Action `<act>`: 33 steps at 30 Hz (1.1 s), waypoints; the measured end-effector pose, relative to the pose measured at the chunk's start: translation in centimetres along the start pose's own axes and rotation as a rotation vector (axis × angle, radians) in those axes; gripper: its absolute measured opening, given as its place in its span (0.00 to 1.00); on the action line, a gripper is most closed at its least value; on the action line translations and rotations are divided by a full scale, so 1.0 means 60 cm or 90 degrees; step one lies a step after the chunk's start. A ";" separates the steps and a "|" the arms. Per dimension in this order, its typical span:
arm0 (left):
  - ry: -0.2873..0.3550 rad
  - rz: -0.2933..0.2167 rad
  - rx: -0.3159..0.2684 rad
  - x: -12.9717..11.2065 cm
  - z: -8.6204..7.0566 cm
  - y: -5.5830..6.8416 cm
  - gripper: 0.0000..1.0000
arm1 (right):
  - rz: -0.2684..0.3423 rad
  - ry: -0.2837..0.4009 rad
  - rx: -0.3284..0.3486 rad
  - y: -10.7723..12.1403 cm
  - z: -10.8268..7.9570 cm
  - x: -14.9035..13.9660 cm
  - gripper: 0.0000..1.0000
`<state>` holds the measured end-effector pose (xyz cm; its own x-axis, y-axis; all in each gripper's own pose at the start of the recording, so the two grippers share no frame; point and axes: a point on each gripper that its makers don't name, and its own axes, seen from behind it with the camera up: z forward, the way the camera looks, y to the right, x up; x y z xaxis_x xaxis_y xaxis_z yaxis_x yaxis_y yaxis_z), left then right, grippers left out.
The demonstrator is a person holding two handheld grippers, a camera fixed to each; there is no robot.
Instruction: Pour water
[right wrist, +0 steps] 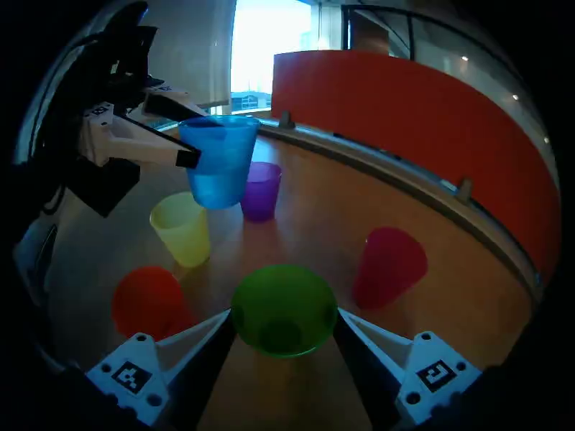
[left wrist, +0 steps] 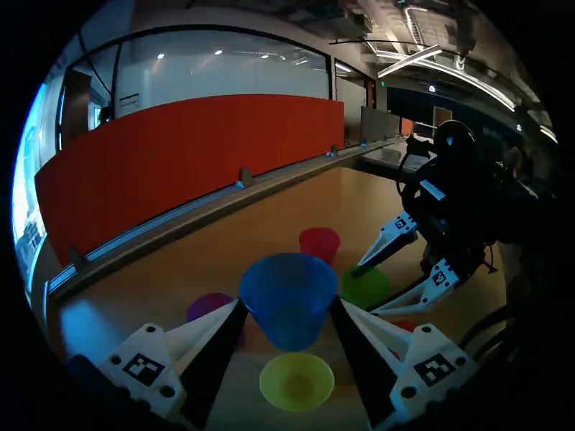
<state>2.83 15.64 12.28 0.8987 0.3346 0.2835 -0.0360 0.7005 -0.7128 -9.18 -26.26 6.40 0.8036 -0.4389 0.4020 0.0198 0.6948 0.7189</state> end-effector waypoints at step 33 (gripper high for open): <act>0.149 -0.021 0.031 0.053 -0.111 0.034 0.83 | 0.039 0.223 0.004 -0.041 -0.160 0.164 0.92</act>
<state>8.55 13.94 7.44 0.9765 0.1590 0.1455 -0.0204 0.7403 -0.6720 4.40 -26.80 3.16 0.9585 -0.1739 0.2261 -0.0373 0.7095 0.7037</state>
